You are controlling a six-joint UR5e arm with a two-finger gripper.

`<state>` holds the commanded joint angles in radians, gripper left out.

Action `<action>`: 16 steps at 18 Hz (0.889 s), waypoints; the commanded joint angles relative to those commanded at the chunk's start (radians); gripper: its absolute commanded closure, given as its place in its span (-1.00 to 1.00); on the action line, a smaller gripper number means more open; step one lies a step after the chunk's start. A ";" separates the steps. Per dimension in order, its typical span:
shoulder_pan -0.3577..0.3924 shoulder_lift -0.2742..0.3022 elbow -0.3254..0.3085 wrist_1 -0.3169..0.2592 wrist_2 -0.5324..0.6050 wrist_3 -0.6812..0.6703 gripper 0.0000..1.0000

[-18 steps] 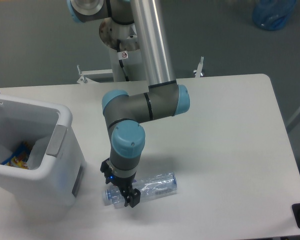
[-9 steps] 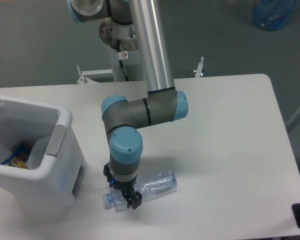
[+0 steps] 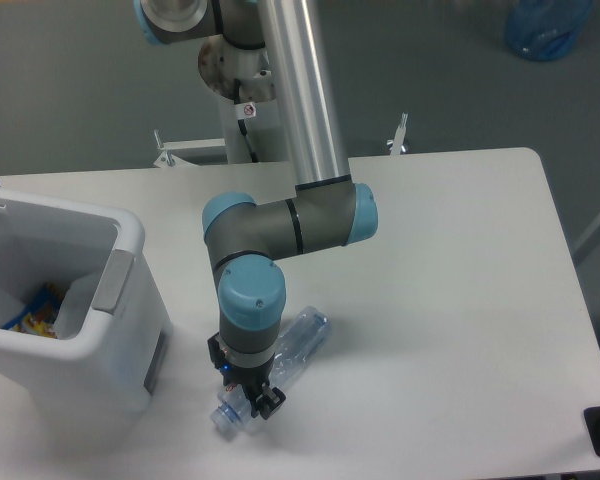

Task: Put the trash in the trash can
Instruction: 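Close the gripper around the bottle's cap end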

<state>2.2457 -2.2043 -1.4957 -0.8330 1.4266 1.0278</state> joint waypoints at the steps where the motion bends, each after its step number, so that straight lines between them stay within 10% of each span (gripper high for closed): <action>1: 0.000 0.000 0.005 0.000 0.000 -0.002 -0.19; 16: 0.018 0.077 0.045 -0.002 -0.075 -0.072 0.14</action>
<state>2.2641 -2.1278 -1.4512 -0.8345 1.3516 0.9558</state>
